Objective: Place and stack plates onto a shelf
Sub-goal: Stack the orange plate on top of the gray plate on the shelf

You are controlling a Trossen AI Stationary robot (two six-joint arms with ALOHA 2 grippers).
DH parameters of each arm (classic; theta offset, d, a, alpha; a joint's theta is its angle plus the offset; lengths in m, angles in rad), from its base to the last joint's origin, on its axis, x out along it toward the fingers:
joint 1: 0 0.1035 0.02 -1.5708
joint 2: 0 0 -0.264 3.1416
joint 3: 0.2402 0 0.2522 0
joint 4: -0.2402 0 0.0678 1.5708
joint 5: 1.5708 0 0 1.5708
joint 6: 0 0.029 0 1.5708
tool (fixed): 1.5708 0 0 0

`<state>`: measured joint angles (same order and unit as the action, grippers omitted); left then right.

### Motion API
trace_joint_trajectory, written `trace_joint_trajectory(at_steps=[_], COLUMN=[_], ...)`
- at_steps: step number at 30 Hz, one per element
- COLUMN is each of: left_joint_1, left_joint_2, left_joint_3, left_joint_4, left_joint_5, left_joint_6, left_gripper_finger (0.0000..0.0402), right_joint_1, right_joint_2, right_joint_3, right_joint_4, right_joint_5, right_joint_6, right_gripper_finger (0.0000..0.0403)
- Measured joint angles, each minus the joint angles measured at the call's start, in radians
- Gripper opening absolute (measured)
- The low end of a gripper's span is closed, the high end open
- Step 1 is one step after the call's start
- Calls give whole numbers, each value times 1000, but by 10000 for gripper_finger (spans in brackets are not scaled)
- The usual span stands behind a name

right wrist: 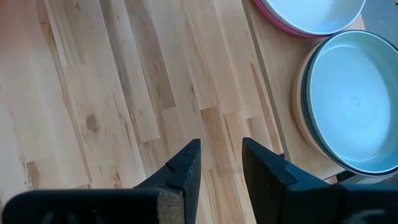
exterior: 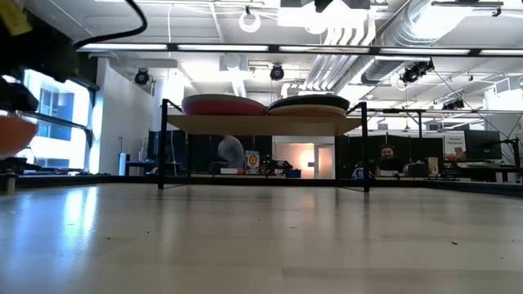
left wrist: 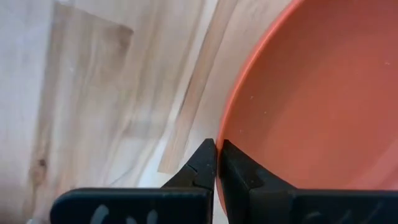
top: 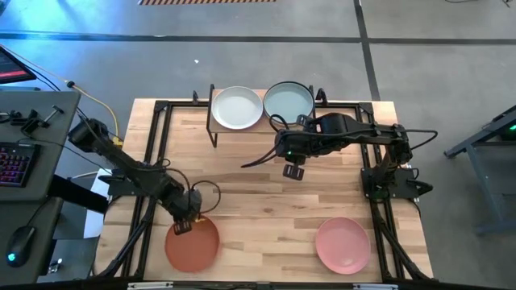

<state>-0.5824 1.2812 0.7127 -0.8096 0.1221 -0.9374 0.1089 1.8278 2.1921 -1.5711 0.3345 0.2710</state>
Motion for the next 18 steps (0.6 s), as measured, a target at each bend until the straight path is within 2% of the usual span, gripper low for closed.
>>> trace_joint_trajectory(at_steps=[8, 18], left_joint_1=[122, 357], left_joint_2=[-170, -382], left_joint_3=[0, 0], left_joint_4=[-18, -25], left_joint_5=[-47, -65], left_joint_6=[36, 68], left_gripper_finger=[1, 0], right_joint_1=[0, -27], right_joint_2=[0, 0], right_joint_3=[0, 0], right_joint_4=[0, 0], right_joint_5=[17, 40], right_joint_6=[20, 41], right_gripper_finger=[97, 97])
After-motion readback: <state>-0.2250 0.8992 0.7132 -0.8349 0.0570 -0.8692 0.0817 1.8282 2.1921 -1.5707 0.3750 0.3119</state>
